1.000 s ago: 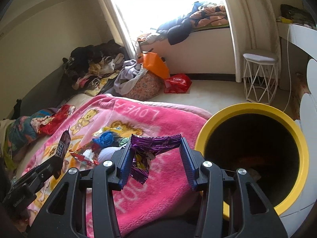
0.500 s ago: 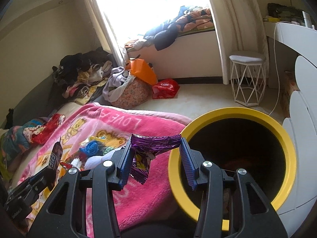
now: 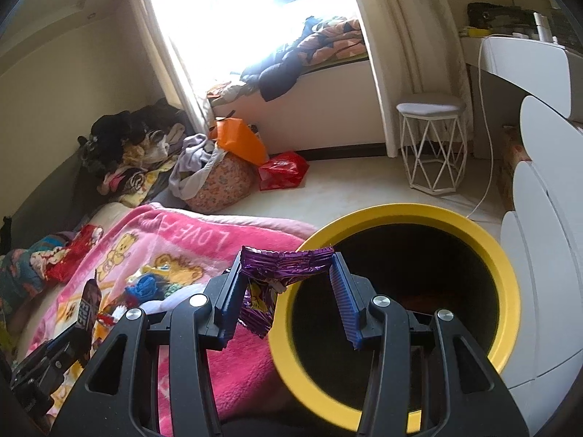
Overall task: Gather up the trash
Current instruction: 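Carry the purple wrapper and chocolate bar over the yellow-rimmed bin with both tools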
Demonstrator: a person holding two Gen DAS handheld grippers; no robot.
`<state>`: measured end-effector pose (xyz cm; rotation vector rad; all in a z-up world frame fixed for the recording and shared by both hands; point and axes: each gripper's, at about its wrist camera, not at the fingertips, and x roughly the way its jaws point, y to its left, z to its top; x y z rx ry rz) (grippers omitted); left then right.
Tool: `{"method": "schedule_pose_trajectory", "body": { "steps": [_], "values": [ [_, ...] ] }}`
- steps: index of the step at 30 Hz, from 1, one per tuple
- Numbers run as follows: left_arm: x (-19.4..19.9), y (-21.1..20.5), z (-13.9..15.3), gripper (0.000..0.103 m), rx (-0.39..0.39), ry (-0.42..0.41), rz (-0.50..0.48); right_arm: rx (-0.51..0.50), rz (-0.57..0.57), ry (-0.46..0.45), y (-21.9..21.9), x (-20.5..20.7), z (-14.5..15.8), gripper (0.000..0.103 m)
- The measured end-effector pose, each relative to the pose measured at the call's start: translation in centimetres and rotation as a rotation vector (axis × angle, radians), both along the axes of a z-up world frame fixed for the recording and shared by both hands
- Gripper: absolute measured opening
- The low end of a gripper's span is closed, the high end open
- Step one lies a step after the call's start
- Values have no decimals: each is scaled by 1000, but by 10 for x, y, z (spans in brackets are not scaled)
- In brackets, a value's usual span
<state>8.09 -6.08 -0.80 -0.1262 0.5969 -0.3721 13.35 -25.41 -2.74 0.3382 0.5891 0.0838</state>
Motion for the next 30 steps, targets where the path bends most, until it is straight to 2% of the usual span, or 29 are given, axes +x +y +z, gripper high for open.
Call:
{"method": "schedule_pose_trajectory", "body": {
  "steps": [16, 30],
  "values": [
    [8, -31, -7, 20, 21, 3, -53, 12, -87, 21, -29, 6, -6, 44],
    [21, -56, -16, 20, 27, 18, -90, -30, -159, 40, -52, 8, -16, 44]
  ]
}}
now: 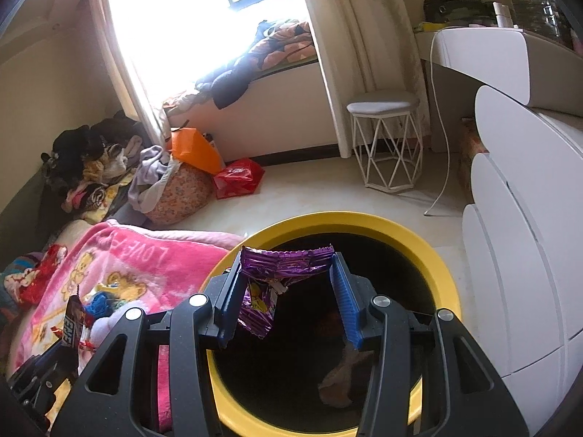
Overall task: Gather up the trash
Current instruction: 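Carry the purple wrapper and chocolate bar over the yellow-rimmed bin with both tools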
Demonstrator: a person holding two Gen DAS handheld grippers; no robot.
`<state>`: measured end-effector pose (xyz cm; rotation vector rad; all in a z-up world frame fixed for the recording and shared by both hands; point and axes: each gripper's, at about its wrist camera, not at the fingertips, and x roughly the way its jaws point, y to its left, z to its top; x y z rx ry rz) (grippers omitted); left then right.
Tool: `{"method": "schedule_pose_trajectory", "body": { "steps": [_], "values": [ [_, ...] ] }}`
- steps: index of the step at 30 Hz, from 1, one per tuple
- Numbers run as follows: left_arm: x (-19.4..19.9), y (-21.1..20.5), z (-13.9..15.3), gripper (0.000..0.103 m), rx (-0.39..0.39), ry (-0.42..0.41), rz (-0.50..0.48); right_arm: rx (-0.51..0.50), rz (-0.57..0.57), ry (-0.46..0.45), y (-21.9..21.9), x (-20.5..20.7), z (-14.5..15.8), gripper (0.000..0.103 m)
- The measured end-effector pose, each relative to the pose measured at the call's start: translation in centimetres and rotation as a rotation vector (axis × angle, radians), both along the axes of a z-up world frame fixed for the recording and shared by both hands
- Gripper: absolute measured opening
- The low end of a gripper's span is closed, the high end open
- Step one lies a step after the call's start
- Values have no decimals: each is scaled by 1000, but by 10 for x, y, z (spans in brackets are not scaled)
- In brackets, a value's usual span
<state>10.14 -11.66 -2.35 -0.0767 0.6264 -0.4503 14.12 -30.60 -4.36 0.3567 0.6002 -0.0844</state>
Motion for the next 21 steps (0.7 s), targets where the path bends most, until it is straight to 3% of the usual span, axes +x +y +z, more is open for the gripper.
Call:
{"method": "schedule_pose_trajectory", "body": {
  "steps": [21],
  "values": [
    [26, -45, -23, 20, 3, 64, -68, 1, -63, 57, -35, 5, -17, 45]
  ]
}}
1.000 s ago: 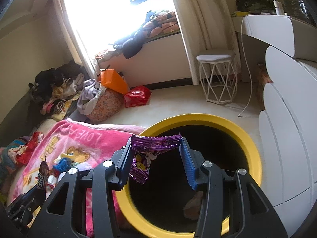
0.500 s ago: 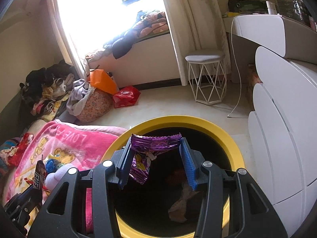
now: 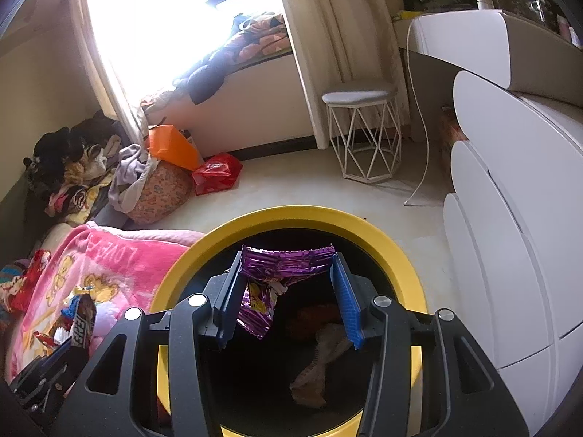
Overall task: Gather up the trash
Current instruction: 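Carry the purple wrapper and chocolate bar over the yellow-rimmed bin with both tools, then open both tools to drop the wrapper and chocolate bar into the bin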
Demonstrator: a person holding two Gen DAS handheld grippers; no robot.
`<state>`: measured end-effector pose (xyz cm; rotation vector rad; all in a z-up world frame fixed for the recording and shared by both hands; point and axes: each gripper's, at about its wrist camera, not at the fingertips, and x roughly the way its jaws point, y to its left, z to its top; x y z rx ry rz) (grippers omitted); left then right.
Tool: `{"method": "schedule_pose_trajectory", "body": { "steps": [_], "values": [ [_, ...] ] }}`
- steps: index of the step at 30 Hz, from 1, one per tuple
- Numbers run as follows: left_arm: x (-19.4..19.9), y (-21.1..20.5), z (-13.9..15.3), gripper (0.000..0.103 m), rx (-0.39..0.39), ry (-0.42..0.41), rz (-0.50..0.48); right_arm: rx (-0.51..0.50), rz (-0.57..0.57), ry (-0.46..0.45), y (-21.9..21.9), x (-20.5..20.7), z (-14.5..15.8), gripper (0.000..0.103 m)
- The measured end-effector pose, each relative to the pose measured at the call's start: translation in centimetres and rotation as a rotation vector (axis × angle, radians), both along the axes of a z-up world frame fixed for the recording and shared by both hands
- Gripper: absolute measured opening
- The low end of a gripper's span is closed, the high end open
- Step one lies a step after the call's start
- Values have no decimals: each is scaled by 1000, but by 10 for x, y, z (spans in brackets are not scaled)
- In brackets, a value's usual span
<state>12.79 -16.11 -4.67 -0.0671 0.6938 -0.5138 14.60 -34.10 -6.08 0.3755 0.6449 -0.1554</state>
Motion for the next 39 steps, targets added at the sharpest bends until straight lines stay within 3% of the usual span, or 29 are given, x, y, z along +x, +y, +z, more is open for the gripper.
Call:
{"method": "schedule_pose_trajectory", "body": {
  "steps": [19, 22, 23, 26, 29, 39],
  "values": [
    [37, -27, -27, 21, 13, 72, -44, 52, -7, 38, -15, 8, -15, 51],
    [36, -26, -28, 37, -13, 72, -42, 64, -16, 32, -16, 8, -14, 61],
    [35, -25, -28, 49, -25, 69, -42, 66, -21, 26, -16, 8, -14, 61],
    [28, -21, -24, 61, -43, 45, -32, 66, -30, 19, -17, 7, -12, 64],
    [23, -16, -19, 89, -59, 31, -13, 65, -42, 13, -16, 7, -12, 68],
    [7, 10, -9, 92, -84, -4, 71, 38, -18, -20, -6, 2, -4, 73]
  ]
}}
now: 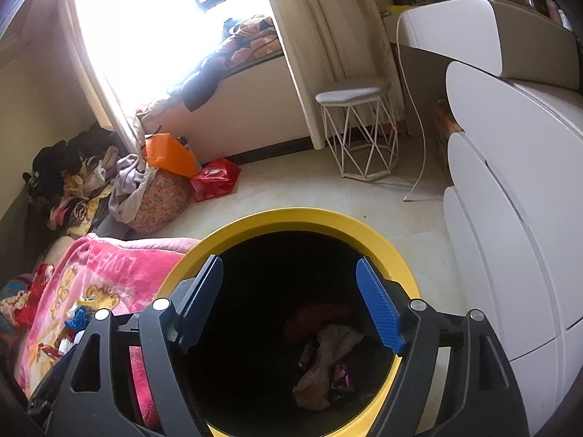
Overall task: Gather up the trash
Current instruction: 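Open both tools to drop the wrapper and chocolate bar into the bin, then move both open tools from the bin back over the trash pile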
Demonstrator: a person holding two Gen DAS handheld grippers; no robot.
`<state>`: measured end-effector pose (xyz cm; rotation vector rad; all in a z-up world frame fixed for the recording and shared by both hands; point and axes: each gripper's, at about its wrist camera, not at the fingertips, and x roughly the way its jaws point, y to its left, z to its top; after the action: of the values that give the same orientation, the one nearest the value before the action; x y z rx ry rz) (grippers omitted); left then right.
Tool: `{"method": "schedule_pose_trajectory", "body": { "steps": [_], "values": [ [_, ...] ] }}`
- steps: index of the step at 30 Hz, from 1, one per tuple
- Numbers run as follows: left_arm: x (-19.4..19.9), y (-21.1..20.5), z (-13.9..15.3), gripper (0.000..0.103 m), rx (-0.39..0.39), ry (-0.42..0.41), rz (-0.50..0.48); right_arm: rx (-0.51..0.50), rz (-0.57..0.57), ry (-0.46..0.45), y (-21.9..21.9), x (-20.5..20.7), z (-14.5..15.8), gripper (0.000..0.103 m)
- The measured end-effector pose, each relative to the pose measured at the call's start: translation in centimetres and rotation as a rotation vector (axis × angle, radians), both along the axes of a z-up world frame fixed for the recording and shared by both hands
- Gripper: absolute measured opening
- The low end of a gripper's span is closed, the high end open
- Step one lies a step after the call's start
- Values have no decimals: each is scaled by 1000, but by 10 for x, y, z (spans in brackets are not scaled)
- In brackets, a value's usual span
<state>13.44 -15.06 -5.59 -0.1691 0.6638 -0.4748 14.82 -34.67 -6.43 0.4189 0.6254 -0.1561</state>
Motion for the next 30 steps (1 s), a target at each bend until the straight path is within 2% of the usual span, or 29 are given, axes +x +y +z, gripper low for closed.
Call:
{"method": "schedule_pose_trajectory", "body": {
  "steps": [18, 30],
  "values": [
    [-24, 34, 24, 92, 26, -103, 115, -21, 128, -81, 36, -6, 24, 75],
    [-33, 71, 34, 92, 25, -137, 214, -56, 251, -117, 80, -8, 35, 76]
  ]
}}
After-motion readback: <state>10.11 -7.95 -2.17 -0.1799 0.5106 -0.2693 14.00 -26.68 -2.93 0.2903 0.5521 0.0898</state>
